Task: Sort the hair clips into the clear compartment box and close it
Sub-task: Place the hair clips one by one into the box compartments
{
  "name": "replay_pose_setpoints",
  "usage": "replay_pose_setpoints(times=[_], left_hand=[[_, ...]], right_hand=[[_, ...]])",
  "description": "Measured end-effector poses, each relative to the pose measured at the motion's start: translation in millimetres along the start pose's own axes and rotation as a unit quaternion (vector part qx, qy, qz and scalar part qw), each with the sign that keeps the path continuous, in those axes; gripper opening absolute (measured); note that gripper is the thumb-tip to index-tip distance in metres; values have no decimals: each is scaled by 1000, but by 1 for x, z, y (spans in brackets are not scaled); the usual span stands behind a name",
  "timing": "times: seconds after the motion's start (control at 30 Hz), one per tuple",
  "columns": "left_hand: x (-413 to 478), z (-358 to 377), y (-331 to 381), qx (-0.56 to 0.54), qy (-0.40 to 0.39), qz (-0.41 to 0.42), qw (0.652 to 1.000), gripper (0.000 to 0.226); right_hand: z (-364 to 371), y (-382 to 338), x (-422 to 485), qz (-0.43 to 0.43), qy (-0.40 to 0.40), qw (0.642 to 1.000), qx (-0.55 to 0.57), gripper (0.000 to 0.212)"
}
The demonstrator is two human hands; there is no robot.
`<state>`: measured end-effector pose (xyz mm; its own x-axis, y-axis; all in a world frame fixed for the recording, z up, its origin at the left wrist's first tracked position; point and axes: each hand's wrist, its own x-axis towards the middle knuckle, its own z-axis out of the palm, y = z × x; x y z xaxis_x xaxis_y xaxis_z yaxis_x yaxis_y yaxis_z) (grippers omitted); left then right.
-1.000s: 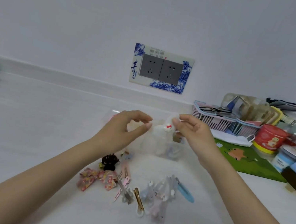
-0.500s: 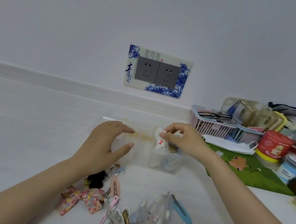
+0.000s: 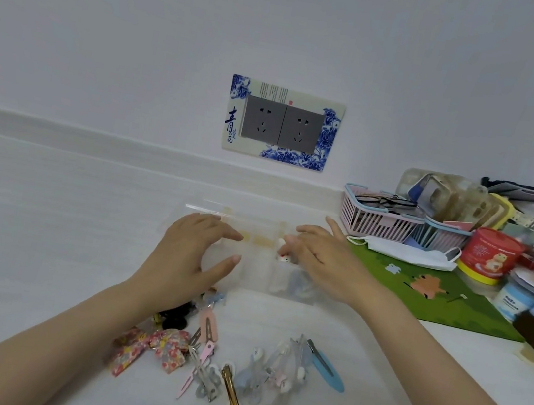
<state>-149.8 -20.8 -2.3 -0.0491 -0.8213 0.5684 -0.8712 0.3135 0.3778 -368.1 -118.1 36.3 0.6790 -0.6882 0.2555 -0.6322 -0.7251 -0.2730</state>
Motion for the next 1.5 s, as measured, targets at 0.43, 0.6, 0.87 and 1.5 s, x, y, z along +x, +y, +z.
replay_pose_setpoints(times=[0.43, 0.6, 0.87, 1.5], left_hand=[[-30, -10, 66, -123, -275, 19, 953, 51], [-34, -1, 82, -128, -338, 54, 931, 73], [-35, 7, 80, -61, -322, 78, 942, 80], [-10, -30, 23, -65, -56, 8, 996, 47]], right_hand=[[-20, -13, -90, 35, -73, 976, 200, 13], [-9, 11, -107, 65, -147, 972, 170, 31], [-5, 15, -110, 66, -145, 970, 182, 34], [-32, -12, -21, 98, 192, 895, 391, 10]])
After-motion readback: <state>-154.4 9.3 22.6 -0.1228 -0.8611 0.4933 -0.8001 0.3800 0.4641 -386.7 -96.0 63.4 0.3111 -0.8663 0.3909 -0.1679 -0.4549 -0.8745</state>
